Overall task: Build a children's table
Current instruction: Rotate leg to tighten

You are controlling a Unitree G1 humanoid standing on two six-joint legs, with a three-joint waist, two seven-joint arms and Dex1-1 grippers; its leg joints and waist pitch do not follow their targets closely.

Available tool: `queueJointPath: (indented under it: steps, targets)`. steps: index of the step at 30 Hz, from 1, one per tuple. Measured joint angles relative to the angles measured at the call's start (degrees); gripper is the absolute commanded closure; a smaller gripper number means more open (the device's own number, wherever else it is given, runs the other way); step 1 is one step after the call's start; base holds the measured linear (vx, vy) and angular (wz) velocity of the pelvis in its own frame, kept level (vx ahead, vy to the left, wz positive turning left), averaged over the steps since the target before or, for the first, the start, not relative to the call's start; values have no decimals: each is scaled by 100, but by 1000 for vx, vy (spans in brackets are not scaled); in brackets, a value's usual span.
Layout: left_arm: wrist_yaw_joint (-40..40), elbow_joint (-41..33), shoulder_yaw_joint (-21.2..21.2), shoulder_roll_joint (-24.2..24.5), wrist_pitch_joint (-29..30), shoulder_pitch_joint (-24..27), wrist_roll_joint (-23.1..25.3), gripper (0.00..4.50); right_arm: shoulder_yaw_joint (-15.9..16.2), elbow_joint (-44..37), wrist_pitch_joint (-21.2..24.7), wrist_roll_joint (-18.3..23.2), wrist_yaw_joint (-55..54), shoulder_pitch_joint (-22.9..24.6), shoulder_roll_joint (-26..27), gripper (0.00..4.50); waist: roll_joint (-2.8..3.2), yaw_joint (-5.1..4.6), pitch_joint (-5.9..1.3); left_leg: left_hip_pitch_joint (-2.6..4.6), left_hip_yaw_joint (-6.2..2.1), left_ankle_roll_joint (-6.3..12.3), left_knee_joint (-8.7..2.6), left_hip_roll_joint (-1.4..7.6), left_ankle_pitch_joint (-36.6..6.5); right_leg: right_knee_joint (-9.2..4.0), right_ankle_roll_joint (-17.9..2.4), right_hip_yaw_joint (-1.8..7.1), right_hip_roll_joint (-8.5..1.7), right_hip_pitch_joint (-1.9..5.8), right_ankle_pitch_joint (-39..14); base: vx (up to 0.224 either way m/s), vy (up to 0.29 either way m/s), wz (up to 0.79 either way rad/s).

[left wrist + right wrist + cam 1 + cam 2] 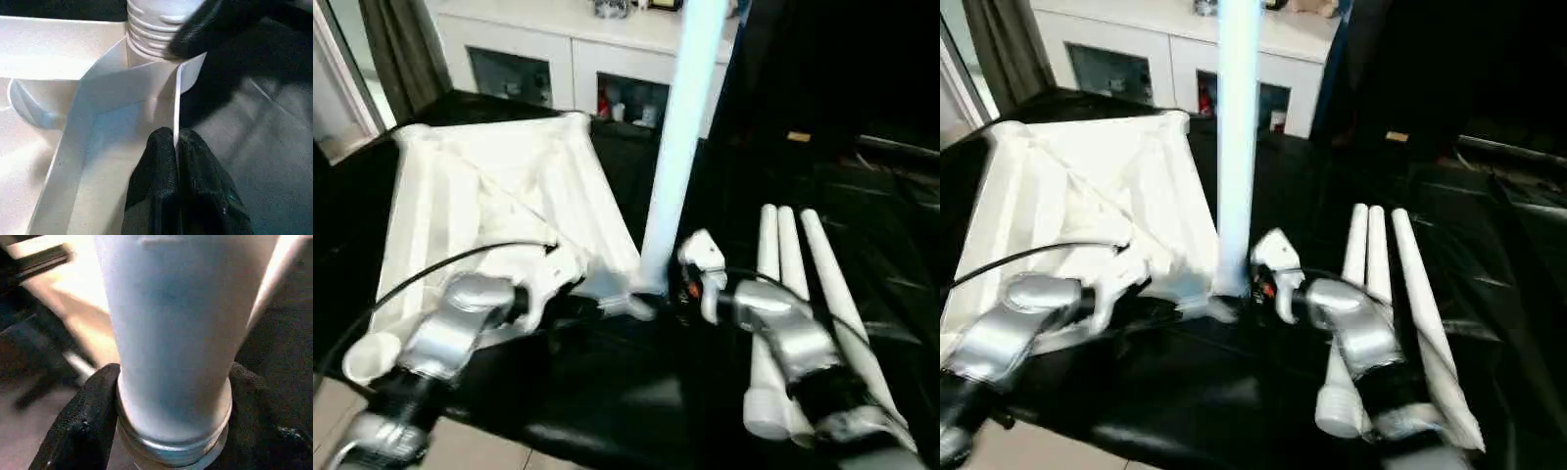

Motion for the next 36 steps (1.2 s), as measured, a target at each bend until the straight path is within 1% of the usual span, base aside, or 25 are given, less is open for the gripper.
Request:
queueJointPath:
  steps: [4,6,9,12,15,16,17,18,19,21,23,25,26,27,29,33,36]
  targets:
    - [479,318,0,-362,119,-243,146,450,-229,213,-8,-42,-884,-32,404,174,9,17,-6,4,0,-1,-1,-1,0,0,21,1,0,5,-10,0,0,0]
    - [895,608,0,-679,160,-434,292,450,-434,322,67,-129,-1680,-96,708,175,22,19,-15,10,0,-2,0,-5,1,-1,28,5,-2,18,-12,0,0,0]
    - [1190,782,-2,-885,176,-529,381,450,-530,443,98,-215,-2301,-175,917,175,40,21,-29,14,-1,-2,0,-21,1,-6,35,7,-7,28,-15,0,0,0]
    - [1298,893,-2,-967,175,-601,422,450,-603,610,30,-260,-2579,-281,1040,175,40,19,-34,14,-2,-2,-1,-25,1,-8,37,6,-8,30,-16,0,0,0]
    - [1308,900,-2,-972,149,-603,444,450,-639,695,-50,-266,-2594,-302,1065,175,39,16,-35,13,-3,-2,-1,-25,1,-9,39,6,-8,29,-16,0,0,0]
    - [1308,901,-1,-969,144,-603,445,450,-659,699,-60,-265,-2599,-309,1079,119,40,15,-35,13,-3,-2,-1,-24,1,-9,39,6,-8,29,-16,0,0,0]
    - [1307,901,-1,-964,135,-603,444,450,-670,701,-60,-261,-2599,-311,1088,119,40,15,-35,13,-3,-2,-1,-24,1,-9,39,6,-8,28,-15,0,0,0]
    - [1307,900,-1,-959,129,-602,445,450,-675,702,-67,-246,-2591,-312,1093,102,39,13,-35,11,-4,-2,-2,-24,1,-9,39,5,-8,27,-15,0,0,0]
    - [1287,891,-1,-936,110,-596,443,450,-674,702,-91,-224,-2518,-312,1099,102,40,3,-35,10,-4,-2,-3,-24,1,-9,39,5,-8,25,-15,0,0,0]
    - [1249,845,12,-900,97,-561,440,450,-674,712,-116,-208,-2405,-312,1093,72,39,-13,-34,8,-4,-2,-6,-23,1,-9,39,4,-7,22,-15,0,0,0]
    - [1203,798,35,-872,92,-529,439,450,-667,712,-130,-208,-2314,-316,1091,59,39,-26,-35,7,-4,-2,-11,-23,1,-8,39,3,-7,18,-15,0,0,0]
    - [1052,687,52,-756,44,-450,412,450,-601,674,-113,-195,-1963,-316,1005,41,40,-58,-34,1,-5,-2,-15,-21,1,-8,39,1,-2,9,-15,0,0,0]
    - [995,650,55,-712,38,-429,390,450,-566,635,-88,-189,-1797,-314,939,41,40,-66,-34,-1,-5,-2,-17,-20,1,-8,39,1,-1,4,-15,0,0,0]
    - [897,586,64,-619,36,-390,331,450,-455,546,-26,-182,-1514,-305,794,41,41,-71,-33,-6,-5,-2,-21,-20,1,-8,38,1,1,-2,-15,0,0,0]
    - [758,535,84,-531,22,-350,272,450,-383,450,31,-174,-1235,-284,683,41,42,-69,-32,-8,-4,-2,-25,-17,1,-7,35,0,4,-6,-14,0,0,0]
    - [154,275,95,-187,-87,-131,96,450,-26,-96,41,-149,-230,14,126,41,46,-25,-28,-11,-4,-1,-24,-15,1,-9,19,0,2,-4,-17,0,0,0]
    - [-159,162,86,-63,-175,-32,39,450,78,-349,59,-146,186,121,-99,41,53,14,-23,-13,1,0,-23,-2,0,-11,21,2,0,-4,-22,0,0,0]
